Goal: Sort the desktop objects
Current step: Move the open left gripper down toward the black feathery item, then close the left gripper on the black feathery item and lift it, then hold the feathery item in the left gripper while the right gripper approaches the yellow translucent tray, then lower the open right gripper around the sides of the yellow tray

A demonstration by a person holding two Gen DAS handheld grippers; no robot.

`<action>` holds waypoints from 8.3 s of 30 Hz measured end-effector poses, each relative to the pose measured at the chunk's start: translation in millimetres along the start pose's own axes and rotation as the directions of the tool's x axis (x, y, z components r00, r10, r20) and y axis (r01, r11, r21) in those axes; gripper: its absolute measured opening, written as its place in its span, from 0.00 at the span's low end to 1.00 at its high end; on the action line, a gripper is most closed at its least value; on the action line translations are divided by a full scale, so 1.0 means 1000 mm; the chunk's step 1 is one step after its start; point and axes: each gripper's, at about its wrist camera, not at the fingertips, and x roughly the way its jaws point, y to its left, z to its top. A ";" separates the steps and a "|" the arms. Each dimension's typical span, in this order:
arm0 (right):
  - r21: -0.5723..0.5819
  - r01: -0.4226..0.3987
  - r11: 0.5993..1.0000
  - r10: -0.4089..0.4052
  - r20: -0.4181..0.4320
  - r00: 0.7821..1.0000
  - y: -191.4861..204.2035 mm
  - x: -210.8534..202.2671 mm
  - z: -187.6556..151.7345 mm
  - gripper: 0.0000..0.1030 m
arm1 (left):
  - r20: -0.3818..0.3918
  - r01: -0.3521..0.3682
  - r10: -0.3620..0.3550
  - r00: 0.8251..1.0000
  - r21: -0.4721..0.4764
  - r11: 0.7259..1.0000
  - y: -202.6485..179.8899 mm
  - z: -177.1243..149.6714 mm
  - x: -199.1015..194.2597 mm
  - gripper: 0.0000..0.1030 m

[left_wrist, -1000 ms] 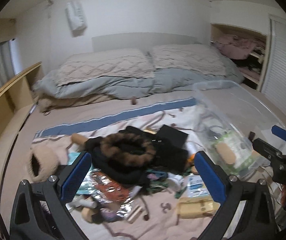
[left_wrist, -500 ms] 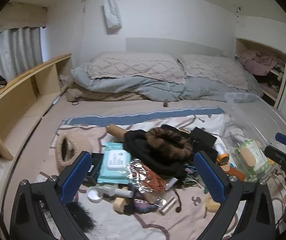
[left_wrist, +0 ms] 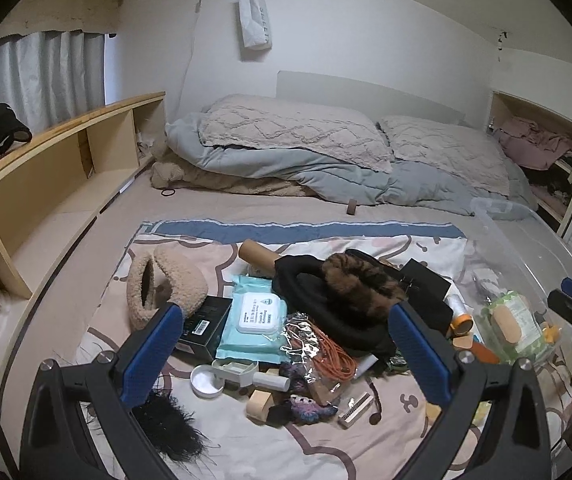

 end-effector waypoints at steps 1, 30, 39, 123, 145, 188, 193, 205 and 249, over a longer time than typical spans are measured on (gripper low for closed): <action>0.001 -0.005 1.000 0.005 0.002 1.000 0.001 0.001 -0.001 1.00 | -0.001 0.000 0.000 1.000 -0.003 1.000 -0.001 0.000 0.000 1.00; -0.177 -0.077 0.981 0.050 -0.153 0.987 0.031 0.030 -0.027 1.00 | -0.120 -0.084 0.087 0.989 0.029 0.996 0.054 -0.031 0.029 0.90; -0.189 -0.077 0.979 0.045 -0.167 0.985 0.030 0.027 -0.029 1.00 | -0.233 -0.300 0.287 0.929 -0.024 0.954 0.116 -0.047 0.060 0.77; -0.242 -0.120 0.963 0.008 -0.420 0.907 0.000 0.053 -0.079 1.00 | -0.553 0.377 -0.007 0.833 0.558 0.739 -0.083 -0.163 0.075 0.71; -0.263 -0.148 0.953 -0.075 -0.681 0.728 0.006 0.103 -0.137 0.53 | -0.514 0.305 -0.005 0.858 0.501 0.810 -0.047 -0.136 0.078 0.74; -0.212 -0.356 0.910 0.166 -0.600 0.783 0.025 0.059 -0.147 0.19 | -0.450 0.350 -0.117 0.886 0.480 0.804 -0.056 -0.231 0.108 0.74; -0.255 -0.316 0.914 0.126 -0.561 0.818 0.021 0.052 -0.146 0.84 | -0.480 0.355 -0.131 0.867 0.412 0.839 -0.045 -0.228 0.119 0.86; -0.275 -0.265 0.924 0.056 -0.589 0.807 0.015 0.066 -0.154 0.83 | -0.529 0.362 -0.125 0.839 0.373 0.854 -0.043 -0.214 0.123 0.93; -0.207 -0.228 0.952 0.051 -0.624 0.780 0.012 0.079 -0.158 0.83 | -0.354 0.348 -0.252 0.901 0.242 0.906 -0.049 -0.160 0.066 0.33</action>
